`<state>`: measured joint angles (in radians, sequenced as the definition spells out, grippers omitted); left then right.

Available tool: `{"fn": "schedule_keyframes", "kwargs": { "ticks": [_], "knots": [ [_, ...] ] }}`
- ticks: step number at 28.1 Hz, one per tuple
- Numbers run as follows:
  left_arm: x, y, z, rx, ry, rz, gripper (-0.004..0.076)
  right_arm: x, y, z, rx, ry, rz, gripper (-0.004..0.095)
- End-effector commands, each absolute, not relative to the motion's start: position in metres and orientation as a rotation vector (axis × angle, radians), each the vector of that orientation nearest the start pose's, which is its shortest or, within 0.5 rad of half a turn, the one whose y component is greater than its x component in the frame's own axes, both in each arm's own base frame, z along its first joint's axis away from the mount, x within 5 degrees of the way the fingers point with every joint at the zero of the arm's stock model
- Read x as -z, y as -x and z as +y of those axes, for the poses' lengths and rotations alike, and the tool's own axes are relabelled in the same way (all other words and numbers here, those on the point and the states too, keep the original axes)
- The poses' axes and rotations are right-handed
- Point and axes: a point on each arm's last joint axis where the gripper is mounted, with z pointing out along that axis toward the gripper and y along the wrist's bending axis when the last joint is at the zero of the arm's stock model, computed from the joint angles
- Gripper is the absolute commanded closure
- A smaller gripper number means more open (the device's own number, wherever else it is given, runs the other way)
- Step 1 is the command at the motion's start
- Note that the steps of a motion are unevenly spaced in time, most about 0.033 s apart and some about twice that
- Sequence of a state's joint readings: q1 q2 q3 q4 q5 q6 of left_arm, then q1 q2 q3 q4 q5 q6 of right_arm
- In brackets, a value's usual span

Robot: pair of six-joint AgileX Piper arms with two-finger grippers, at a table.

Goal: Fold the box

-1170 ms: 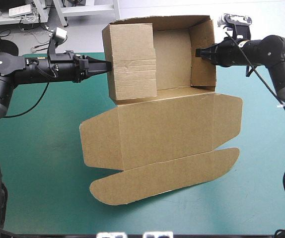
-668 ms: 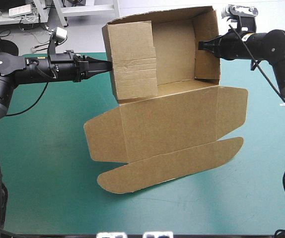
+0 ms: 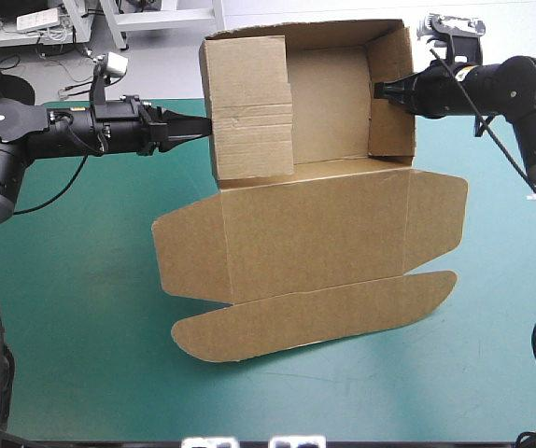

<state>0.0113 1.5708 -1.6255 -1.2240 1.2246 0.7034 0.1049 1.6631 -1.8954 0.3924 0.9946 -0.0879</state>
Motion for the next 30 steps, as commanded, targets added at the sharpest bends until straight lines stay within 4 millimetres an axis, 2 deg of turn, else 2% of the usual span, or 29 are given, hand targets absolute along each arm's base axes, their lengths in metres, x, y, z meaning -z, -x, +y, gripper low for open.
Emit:
{"fn": "schedule_keyframes", "kwargs": {
  "ticks": [1, 9, 13, 24, 30],
  "knots": [
    [-0.466, -0.295, -0.085, 1.278, -0.632, 1.846, 0.0328, -0.480, -0.345, 0.069, -0.563, 0.121, 2.074, 0.0924],
    [-0.466, -0.295, -0.085, 1.281, -0.638, 1.831, 0.0328, -0.462, -0.360, 0.073, -0.618, 0.105, 2.132, 0.0924],
    [-0.466, -0.296, -0.085, 1.263, -0.644, 1.832, 0.0328, -0.462, -0.363, 0.076, -0.660, 0.117, 2.112, 0.0924],
    [-0.459, -0.309, -0.077, 1.046, -0.571, 1.886, 0.0328, -0.462, -0.359, 0.081, -0.704, 0.181, 2.120, 0.0924],
    [-0.447, -0.321, -0.065, 0.852, -0.438, 2.020, 0.0328, -0.461, -0.354, 0.101, -0.722, 0.257, 2.136, 0.0924]
  ]
}}
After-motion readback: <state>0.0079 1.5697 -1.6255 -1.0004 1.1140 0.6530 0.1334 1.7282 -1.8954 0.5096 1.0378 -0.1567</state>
